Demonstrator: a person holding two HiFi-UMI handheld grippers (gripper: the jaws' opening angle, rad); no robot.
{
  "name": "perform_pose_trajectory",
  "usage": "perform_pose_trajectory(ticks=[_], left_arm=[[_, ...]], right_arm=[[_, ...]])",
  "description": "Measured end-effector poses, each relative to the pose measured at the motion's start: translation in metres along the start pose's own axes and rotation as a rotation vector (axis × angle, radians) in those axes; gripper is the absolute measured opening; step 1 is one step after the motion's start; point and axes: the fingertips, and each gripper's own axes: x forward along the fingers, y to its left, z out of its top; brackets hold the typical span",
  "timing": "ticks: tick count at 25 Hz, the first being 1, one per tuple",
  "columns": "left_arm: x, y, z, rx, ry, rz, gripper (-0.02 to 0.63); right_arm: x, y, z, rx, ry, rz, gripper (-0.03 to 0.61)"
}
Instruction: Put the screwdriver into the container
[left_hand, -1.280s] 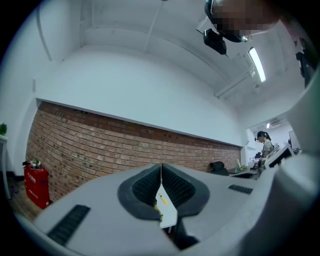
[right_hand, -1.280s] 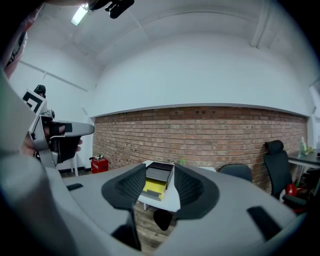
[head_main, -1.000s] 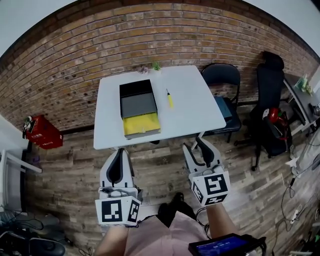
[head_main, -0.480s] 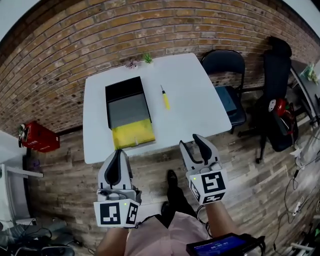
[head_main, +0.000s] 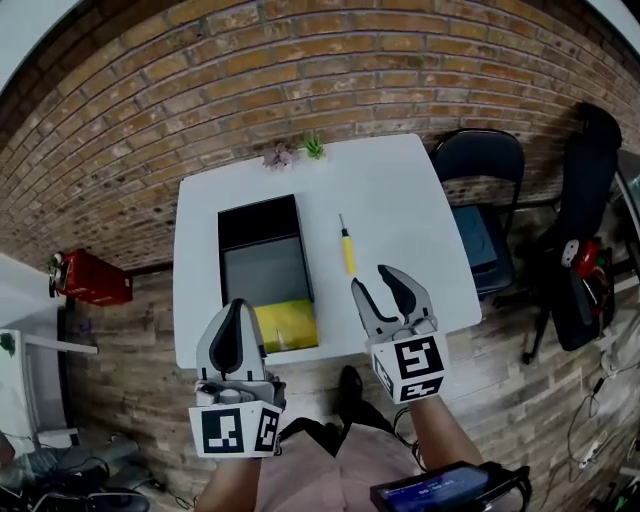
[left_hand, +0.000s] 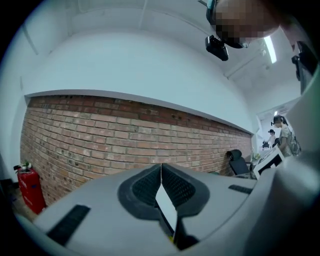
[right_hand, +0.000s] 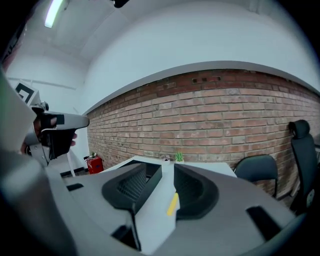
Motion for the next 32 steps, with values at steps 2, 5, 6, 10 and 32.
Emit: perform_pose_trajectory(ticks=[2,5,6,10,32], left_arm=[[0.010,0.004,0.010,0.006,-0.018,0.010,0.014],[0.023,0.018,0.020,0.000,-0.034,0.032,0.014],[0.027,0.024,0.021,-0.008,-0.037,0.037,0.014],[0.048,0.046,0.013,-0.035,-0.022,0.032,0.014],[0.115,0.105,-0.091,-0.144,0.180,-0.071,0.014]], right_arm=[[0.016,-0.006,0.015,-0.010,-0.013,0.004,0.176],[0.036,-0.010,0.031,-0.024,-0.022,0.007,0.175],[0.044,-0.011,0.035,-0.031,-0.020,0.007,0.175],[0.075,-0.012,0.029,-0.044,0.025,-0.002,0.176],[0.144,-0.036,-0.162,0.073,0.463,-0.161,0.166]])
